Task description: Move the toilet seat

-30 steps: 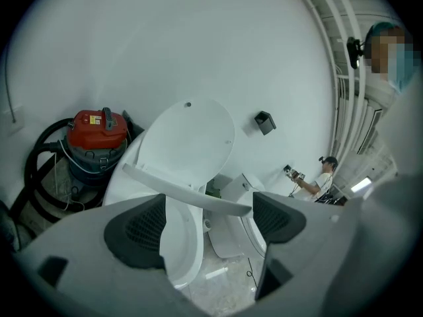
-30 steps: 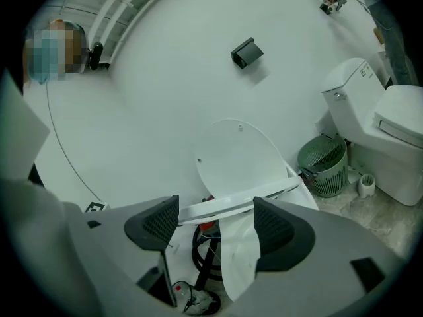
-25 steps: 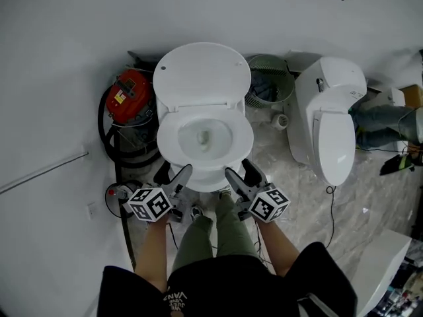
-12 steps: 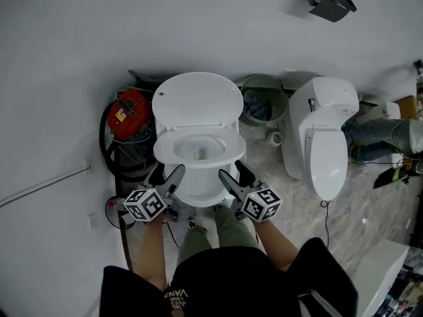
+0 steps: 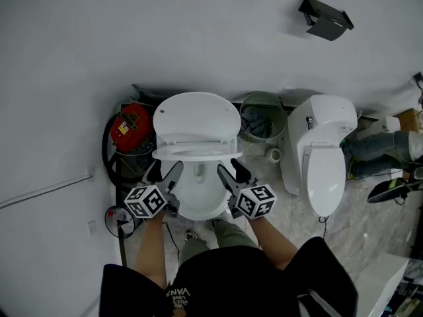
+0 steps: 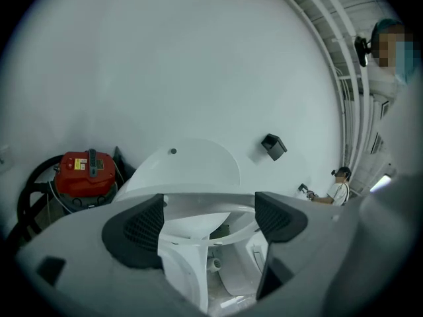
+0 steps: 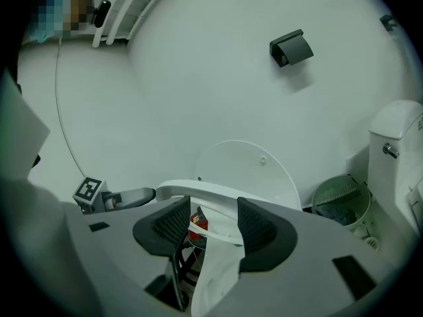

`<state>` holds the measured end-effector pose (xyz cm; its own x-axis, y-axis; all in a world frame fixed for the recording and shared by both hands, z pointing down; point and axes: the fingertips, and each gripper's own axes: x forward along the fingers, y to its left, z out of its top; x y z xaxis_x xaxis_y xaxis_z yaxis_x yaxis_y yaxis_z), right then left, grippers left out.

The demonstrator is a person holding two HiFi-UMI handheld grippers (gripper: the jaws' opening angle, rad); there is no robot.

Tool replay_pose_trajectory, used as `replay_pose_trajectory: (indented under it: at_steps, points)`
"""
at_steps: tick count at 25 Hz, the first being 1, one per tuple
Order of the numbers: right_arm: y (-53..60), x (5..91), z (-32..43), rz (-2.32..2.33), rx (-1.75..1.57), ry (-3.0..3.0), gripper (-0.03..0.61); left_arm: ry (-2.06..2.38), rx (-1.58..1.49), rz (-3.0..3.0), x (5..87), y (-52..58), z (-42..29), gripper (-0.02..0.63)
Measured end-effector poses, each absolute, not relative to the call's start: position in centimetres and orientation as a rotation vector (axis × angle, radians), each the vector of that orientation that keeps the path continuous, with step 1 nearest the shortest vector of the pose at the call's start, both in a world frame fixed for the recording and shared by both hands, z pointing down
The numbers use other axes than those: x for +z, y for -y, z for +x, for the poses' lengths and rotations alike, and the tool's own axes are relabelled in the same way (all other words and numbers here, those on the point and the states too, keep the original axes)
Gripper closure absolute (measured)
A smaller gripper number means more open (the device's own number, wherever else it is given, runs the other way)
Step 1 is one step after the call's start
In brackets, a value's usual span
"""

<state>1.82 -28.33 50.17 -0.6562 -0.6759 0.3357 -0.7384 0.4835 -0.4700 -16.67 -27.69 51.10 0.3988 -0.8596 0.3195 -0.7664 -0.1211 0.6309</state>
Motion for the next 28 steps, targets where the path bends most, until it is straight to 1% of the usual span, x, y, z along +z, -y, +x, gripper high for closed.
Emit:
replay_pose_trajectory:
  at_steps: [2,3,7,9,12,14,16,20,23,28]
  points:
    - [29.4,50.0,2.0,1.259,0.902,2.605,0.367,1.426,-0.120,1.925,50.8,28.5,-16.6,0.193]
    - [29.7,50.0,2.0,1.260,0.899,2.604,0.368,1.442,-0.109,1.935,50.6,28.7,-16.6,0.212]
    - [31.0,49.8,1.9,1.252,0.883,2.607,0.373,1.523,-0.096,1.964,49.6,29.5,-17.1,0.314]
    - [31.6,49.6,1.8,1.249,0.872,2.603,0.378,1.562,-0.081,1.969,49.2,29.9,-17.5,0.350]
    - [32.6,49.4,1.9,1.253,0.847,2.597,0.395,1.606,-0.053,1.975,48.9,30.3,-17.7,0.403]
    - [33.4,49.4,2.0,1.266,0.835,2.592,0.409,1.635,-0.017,1.987,48.7,30.4,-17.8,0.457]
    - [34.2,49.4,2.1,1.282,0.816,2.583,0.431,1.665,0.013,1.994,48.5,30.5,-17.9,0.500]
    - [36.0,49.4,2.2,1.303,0.771,2.563,0.454,1.707,0.045,1.997,48.1,30.7,-18.3,0.583]
    - [37.3,49.4,2.2,1.316,0.739,2.547,0.469,1.736,0.062,1.993,47.9,30.6,-18.7,0.614]
    - [39.4,49.6,2.4,1.349,0.686,2.511,0.523,1.746,0.055,1.968,48.1,30.4,-18.9,0.614]
